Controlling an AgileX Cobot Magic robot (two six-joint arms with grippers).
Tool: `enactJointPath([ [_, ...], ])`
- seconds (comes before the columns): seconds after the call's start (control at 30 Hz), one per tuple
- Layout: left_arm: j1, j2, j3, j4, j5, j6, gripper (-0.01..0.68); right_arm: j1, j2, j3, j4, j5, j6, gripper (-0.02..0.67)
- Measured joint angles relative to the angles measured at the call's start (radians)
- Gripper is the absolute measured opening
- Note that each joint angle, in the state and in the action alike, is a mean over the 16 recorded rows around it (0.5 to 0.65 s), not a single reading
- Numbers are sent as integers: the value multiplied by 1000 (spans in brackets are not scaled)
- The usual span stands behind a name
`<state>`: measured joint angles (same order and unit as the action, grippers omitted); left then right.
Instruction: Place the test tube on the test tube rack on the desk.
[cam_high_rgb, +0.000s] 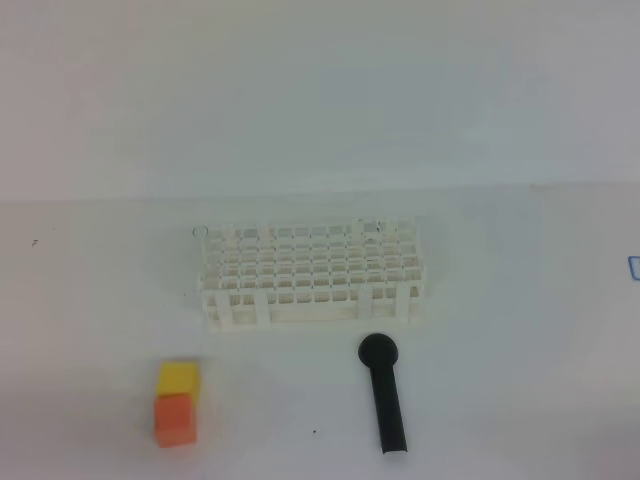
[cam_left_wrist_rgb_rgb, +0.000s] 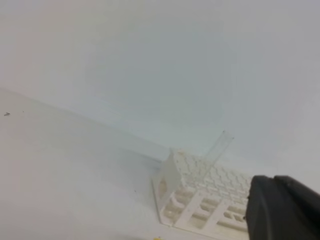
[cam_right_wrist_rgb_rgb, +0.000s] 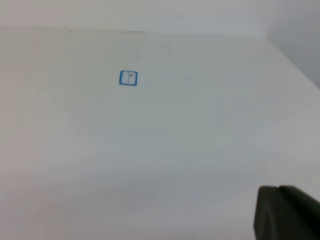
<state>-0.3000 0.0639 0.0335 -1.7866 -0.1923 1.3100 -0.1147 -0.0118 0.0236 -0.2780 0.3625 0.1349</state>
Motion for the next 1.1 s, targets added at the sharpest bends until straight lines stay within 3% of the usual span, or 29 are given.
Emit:
enactJointPath([
  [0.2, 0, 0, 0, 29, -14, -19, -1, 0, 0, 0, 1, 0, 0, -1],
  [0.33, 0, 0, -1, 204, 27, -127, -1, 0, 0, 0, 1, 0, 0, -1],
  [0.5, 9, -14, -4, 586, 135, -422, -1, 0, 0, 0, 1, 0, 0, -1],
  [0.8, 87, -68, -5, 1425, 387, -1179, -1, 0, 0, 0, 1, 0, 0, -1],
  [0.93, 129, -90, -4, 1627, 456, -1372, -1, 0, 0, 0, 1, 0, 0, -1],
  [1.1, 164, -95, -2, 1753, 514, -1454, -1, 0, 0, 0, 1, 0, 0, -1],
])
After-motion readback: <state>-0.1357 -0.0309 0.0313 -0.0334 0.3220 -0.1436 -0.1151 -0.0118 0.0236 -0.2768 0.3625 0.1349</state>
